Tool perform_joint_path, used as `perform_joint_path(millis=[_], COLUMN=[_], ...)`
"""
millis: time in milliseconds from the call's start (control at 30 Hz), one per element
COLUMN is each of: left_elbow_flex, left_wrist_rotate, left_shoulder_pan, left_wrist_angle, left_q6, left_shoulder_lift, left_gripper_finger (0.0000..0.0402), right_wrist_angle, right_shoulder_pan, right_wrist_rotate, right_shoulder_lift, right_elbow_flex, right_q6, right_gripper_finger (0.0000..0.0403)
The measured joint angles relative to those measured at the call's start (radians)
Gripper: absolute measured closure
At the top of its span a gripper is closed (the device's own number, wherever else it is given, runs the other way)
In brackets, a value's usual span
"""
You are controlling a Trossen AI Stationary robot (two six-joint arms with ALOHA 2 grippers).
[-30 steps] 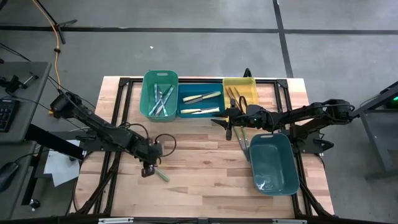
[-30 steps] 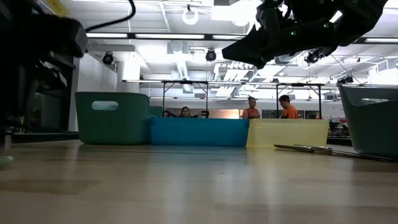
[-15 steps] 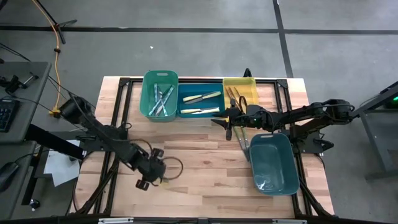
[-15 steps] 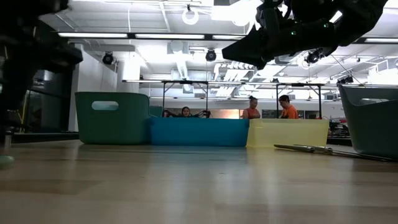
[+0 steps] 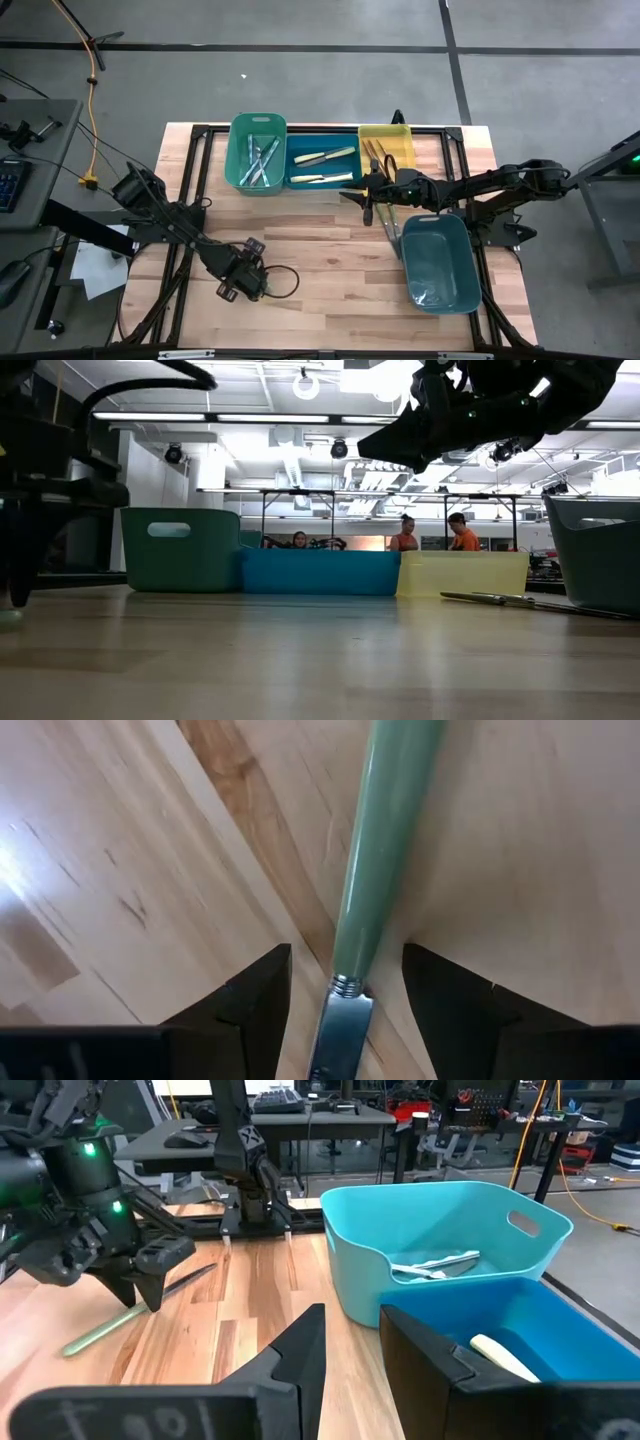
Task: Sort silverware by color (type)
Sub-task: Put the green knife into the green bin
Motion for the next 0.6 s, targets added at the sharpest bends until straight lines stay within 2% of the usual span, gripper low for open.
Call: perform_joint_path(millis=[333,467,600], left_elbow_flex=[0.006,0.006,0.006], left_wrist_rotate=[0.115,0.138,0.149], left_shoulder_pan=[0.049,0.094,0.136], left_wrist_angle=[-0.036,-0.046,-0.053], left_q6=[-0.021,-0.020,-0.011], left_shoulder_lift=[0.052,0.053,0.054], left_gripper_finger=[0.0223,0.0265,0.0334], right_wrist_angle=[0.000,0.000,0.000], right_shoulder_pan=[0.000,0.000,0.000], right_wrist_rotate=[0.000,0.000,0.000], right_shoulder_lift=[0.000,0.000,0.000], right_elbow_flex=[0.000,0.000,0.000], right_q6=[0.004,0.004,0.004], right_gripper_finger=[0.0308,0.0308,0.0308])
